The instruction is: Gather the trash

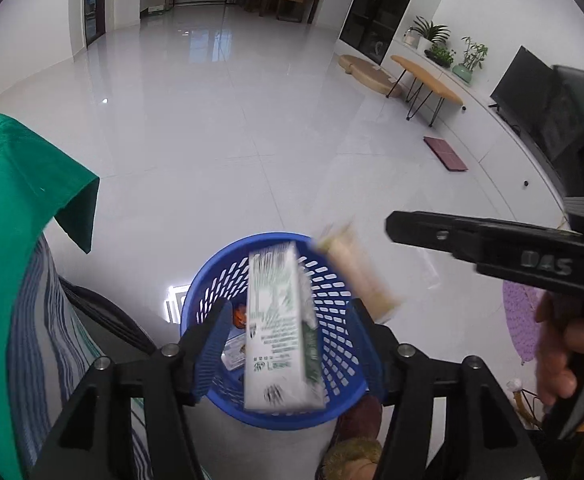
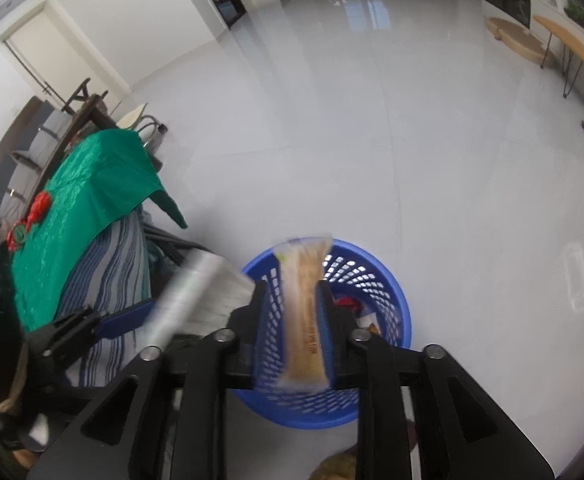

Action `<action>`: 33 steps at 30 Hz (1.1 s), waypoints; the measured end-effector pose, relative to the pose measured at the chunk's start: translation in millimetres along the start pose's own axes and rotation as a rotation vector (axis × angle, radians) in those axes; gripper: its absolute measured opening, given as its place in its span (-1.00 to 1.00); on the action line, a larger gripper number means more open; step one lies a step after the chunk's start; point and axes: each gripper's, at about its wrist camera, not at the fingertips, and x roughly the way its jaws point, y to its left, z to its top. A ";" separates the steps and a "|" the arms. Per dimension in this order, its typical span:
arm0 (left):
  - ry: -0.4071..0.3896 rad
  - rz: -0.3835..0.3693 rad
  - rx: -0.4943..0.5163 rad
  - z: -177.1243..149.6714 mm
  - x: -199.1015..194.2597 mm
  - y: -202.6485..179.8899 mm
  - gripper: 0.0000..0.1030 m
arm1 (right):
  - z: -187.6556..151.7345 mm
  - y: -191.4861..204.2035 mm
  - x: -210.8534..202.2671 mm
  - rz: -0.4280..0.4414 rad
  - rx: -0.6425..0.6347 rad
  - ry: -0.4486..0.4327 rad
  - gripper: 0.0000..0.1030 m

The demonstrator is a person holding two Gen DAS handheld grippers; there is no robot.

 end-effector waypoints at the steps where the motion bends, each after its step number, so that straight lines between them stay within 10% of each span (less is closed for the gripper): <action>1: 0.004 0.003 -0.008 0.1 1.1 2.2 0.17 | 0.3 -1.6 -2.1 0.001 0.005 -0.007 -0.09; 9: -0.116 -0.035 -0.039 -11.9 -80.6 -1.6 0.17 | 3.6 3.0 -41.3 -0.126 -0.027 -0.144 0.90; 15: -0.207 -0.022 -0.075 -58.9 -166.9 16.7 0.41 | -4.1 57.5 -66.0 -0.232 -0.159 -0.234 0.94; 21: -0.240 0.153 -0.133 -130.5 -240.0 85.0 0.41 | -38.7 178.2 -75.1 -0.116 -0.349 -0.325 0.97; 33: -0.280 0.494 -0.345 -190.7 -322.7 306.9 0.41 | -119.9 409.9 21.5 0.152 -0.669 -0.106 0.97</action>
